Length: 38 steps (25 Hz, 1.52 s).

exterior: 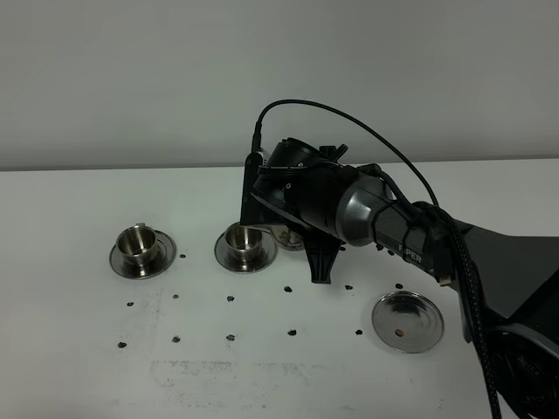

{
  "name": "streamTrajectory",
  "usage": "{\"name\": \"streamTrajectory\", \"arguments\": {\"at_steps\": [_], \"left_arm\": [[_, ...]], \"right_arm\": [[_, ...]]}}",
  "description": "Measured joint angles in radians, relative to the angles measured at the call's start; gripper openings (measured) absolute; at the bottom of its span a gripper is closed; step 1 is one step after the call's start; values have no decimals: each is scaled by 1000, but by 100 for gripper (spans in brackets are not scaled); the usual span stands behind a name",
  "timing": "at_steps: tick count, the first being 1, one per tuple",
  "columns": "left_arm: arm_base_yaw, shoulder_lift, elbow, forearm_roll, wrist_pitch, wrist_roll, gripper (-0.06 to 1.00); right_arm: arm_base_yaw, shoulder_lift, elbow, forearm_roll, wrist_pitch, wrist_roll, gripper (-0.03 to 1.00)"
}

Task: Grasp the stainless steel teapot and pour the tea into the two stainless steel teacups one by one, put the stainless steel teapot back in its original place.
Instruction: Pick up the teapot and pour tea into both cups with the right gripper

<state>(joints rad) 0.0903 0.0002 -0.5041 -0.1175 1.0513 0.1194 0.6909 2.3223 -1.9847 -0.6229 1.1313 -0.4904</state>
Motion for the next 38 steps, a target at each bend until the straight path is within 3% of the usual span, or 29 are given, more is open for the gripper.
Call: {"name": "streamTrajectory", "arguments": {"at_steps": [12, 38], "left_arm": [[0, 0, 0, 0, 0, 0, 54], [0, 0, 0, 1, 0, 0, 54]], "right_arm": [[0, 11, 0, -47, -23, -92, 21], [0, 11, 0, -107, -70, -100, 21]]}}
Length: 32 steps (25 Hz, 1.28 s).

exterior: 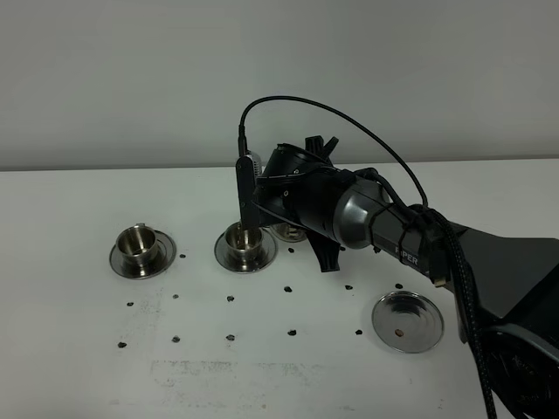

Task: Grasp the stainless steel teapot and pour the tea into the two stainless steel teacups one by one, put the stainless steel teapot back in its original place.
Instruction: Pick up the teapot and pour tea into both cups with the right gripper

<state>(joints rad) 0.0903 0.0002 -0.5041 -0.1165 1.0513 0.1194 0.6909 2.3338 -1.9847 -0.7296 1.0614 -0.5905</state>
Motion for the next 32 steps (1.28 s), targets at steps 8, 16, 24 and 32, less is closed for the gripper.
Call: {"name": "streamTrajectory", "arguments": {"at_steps": [8, 16, 24, 32], "left_arm": [[0, 0, 0, 0, 0, 0, 54], [0, 0, 0, 0, 0, 0, 54], [0, 0, 0, 0, 0, 0, 54], [0, 0, 0, 0, 0, 0, 54]], "right_arm": [[0, 1, 0, -10, -1, -12, 21], [0, 20, 0, -17, -4, -21, 21], [0, 20, 0, -39, -5, -23, 21], [0, 20, 0, -48, -5, -25, 21]]}}
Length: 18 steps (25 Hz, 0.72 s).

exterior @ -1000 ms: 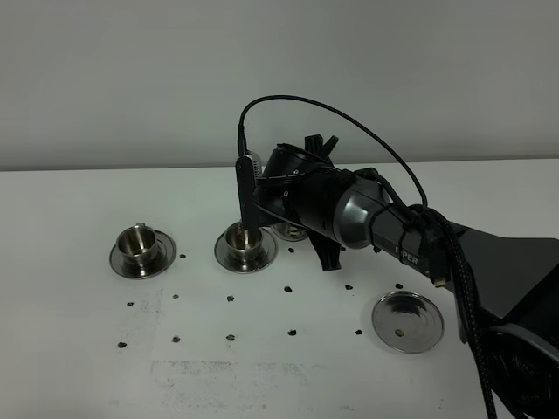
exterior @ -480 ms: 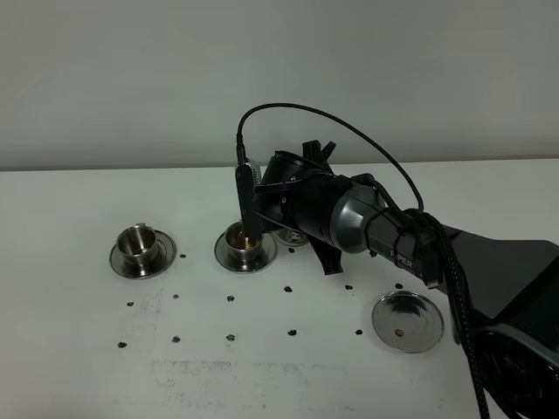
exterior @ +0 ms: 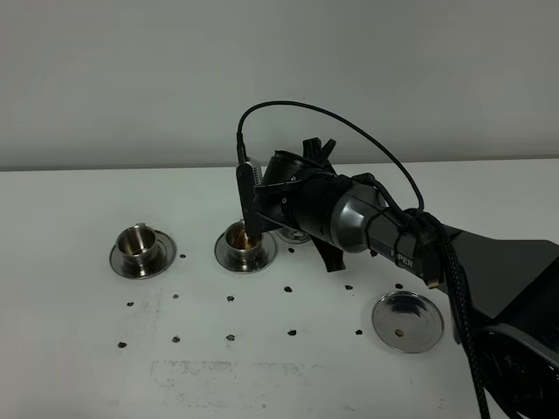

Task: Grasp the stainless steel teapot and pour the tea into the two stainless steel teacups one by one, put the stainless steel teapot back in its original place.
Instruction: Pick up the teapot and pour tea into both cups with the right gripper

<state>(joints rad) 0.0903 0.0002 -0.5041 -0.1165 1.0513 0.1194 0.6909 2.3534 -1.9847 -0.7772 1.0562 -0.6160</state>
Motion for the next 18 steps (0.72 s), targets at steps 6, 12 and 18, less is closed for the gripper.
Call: {"name": "streamTrajectory", "arguments": {"at_steps": [6, 12, 18], "left_arm": [[0, 0, 0, 0, 0, 0, 54], [0, 0, 0, 0, 0, 0, 54], [0, 0, 0, 0, 0, 0, 54]], "right_arm": [[0, 0, 0, 0, 0, 0, 21], [0, 0, 0, -1, 0, 0, 21], [0, 0, 0, -2, 0, 0, 21]]}}
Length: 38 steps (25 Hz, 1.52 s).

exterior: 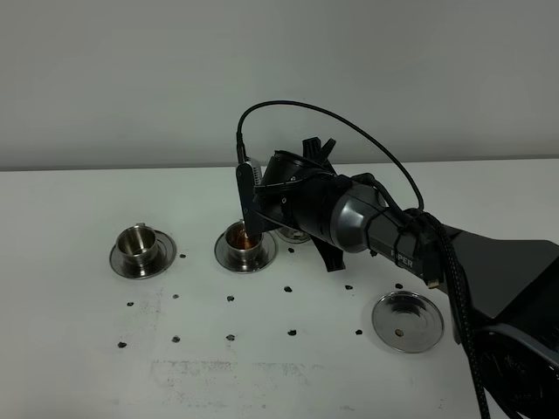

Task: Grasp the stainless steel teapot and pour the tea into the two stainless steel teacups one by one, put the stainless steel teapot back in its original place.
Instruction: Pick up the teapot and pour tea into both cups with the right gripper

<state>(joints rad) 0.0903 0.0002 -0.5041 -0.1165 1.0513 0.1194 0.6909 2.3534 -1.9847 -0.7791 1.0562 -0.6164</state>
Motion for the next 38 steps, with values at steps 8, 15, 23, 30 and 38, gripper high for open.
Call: {"name": "streamTrajectory", "arguments": {"at_steps": [8, 15, 23, 30, 38], "left_arm": [[0, 0, 0, 0, 0, 0, 54], [0, 0, 0, 0, 0, 0, 54], [0, 0, 0, 0, 0, 0, 54], [0, 0, 0, 0, 0, 0, 54], [0, 0, 0, 0, 0, 0, 54]], "right_arm": [[0, 0, 0, -1, 0, 0, 21], [0, 0, 0, -2, 0, 0, 21], [0, 0, 0, -4, 0, 0, 21], [0, 0, 0, -4, 0, 0, 21], [0, 0, 0, -5, 0, 0, 21]]}}
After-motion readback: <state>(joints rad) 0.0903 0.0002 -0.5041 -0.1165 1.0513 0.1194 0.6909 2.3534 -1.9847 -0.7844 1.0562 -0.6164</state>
